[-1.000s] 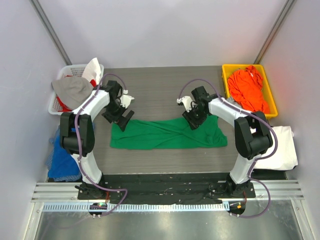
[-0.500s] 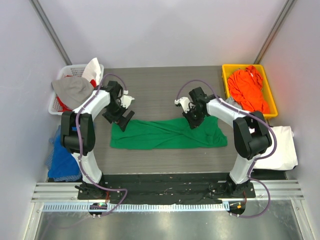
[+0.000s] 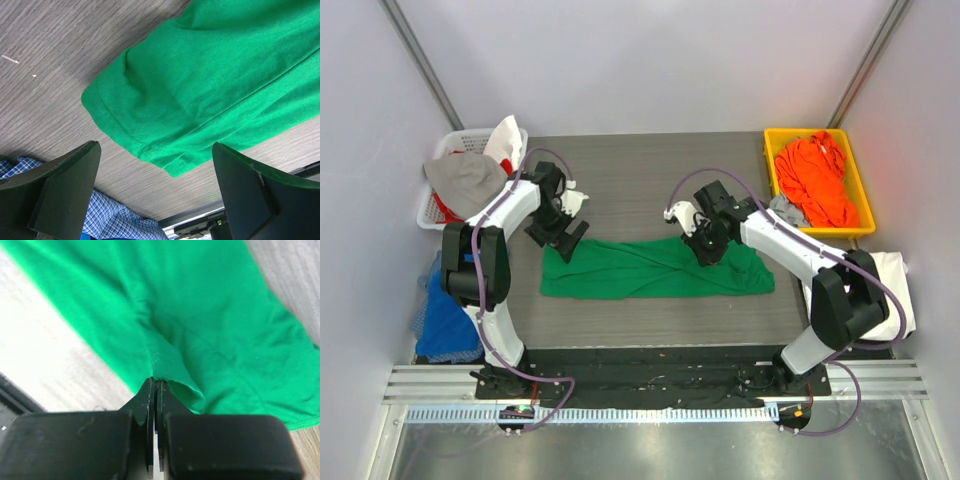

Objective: Fold and stack the t-shirts
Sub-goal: Fold the tshirt

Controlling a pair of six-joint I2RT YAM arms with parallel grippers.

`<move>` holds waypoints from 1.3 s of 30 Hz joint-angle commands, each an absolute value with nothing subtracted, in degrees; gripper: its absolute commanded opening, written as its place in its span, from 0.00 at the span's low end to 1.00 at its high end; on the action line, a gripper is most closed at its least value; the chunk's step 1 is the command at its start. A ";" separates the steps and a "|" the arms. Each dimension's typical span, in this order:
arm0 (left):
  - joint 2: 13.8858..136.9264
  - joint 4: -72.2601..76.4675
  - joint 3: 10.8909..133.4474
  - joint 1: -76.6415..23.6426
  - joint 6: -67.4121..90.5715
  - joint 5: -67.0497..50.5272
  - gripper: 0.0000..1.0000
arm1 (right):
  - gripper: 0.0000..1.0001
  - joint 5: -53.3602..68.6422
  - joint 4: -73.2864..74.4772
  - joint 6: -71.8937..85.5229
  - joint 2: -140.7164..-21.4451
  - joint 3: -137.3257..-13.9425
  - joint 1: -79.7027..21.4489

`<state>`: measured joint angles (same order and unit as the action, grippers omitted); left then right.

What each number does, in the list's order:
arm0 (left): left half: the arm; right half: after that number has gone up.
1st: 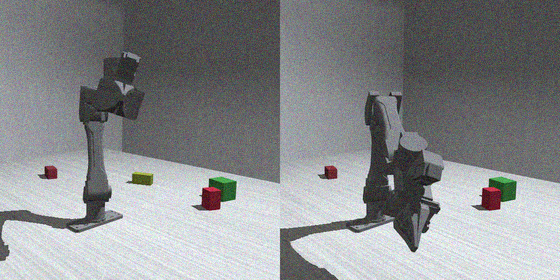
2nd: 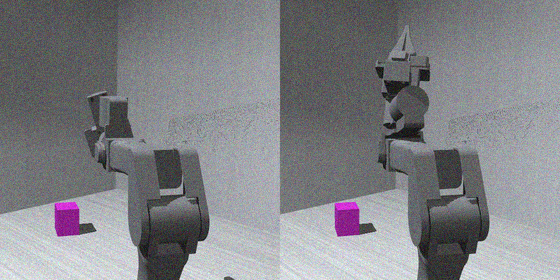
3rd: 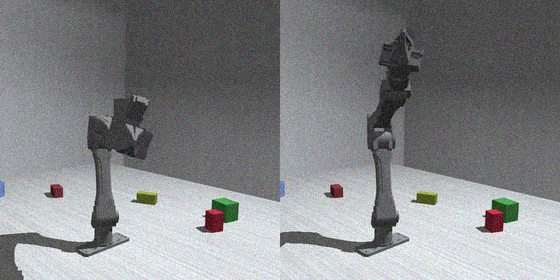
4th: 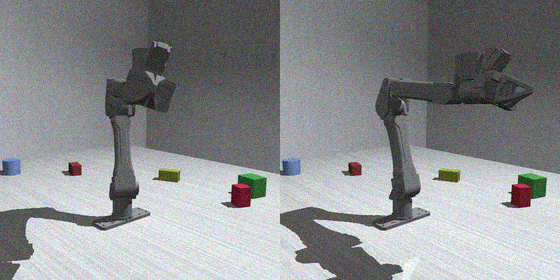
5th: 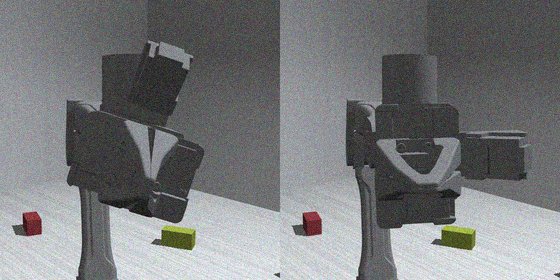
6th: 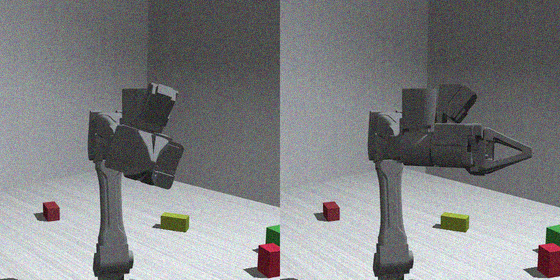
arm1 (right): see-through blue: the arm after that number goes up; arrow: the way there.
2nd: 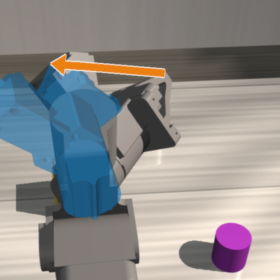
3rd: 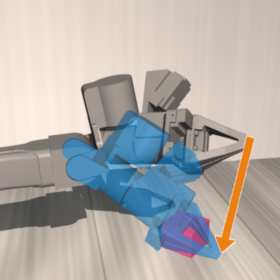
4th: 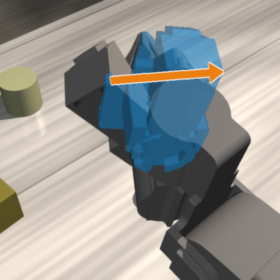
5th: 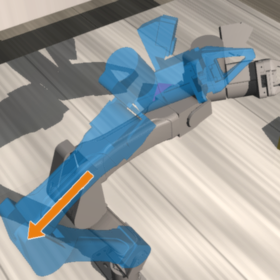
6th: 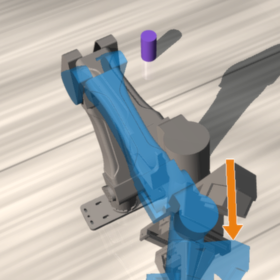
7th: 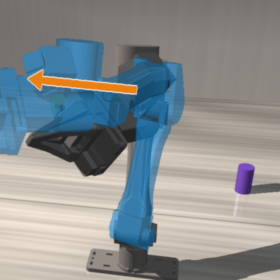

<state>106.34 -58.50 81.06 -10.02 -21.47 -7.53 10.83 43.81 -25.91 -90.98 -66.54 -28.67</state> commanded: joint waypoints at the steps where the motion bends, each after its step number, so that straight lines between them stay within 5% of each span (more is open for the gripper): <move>1: 105.91 -58.36 81.38 -10.19 -21.09 -7.82 1.00 | 0.01 11.78 47.55 -24.61 -87.89 -65.39 -31.20; 8: 105.03 -59.24 81.91 -10.19 -21.18 -7.30 1.00 | 0.02 14.50 51.06 -25.58 -87.89 -64.51 -35.15; 20: 105.56 -59.59 82.70 -10.11 -21.36 -7.03 1.00 | 0.29 17.23 52.03 -26.89 -87.72 -60.83 -39.37; 30: 105.73 -59.85 82.88 -10.20 -21.44 -7.03 1.00 | 0.30 0.81 47.46 -26.89 -85.17 -59.59 -39.55; 39: 105.29 -59.50 81.83 -10.20 -21.71 -6.59 1.00 | 0.45 -8.08 45.36 -31.11 -85.08 -56.95 -37.97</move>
<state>106.34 -58.98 81.25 -10.02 -21.41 -7.05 -2.48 47.20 -28.32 -86.80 -57.71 -39.22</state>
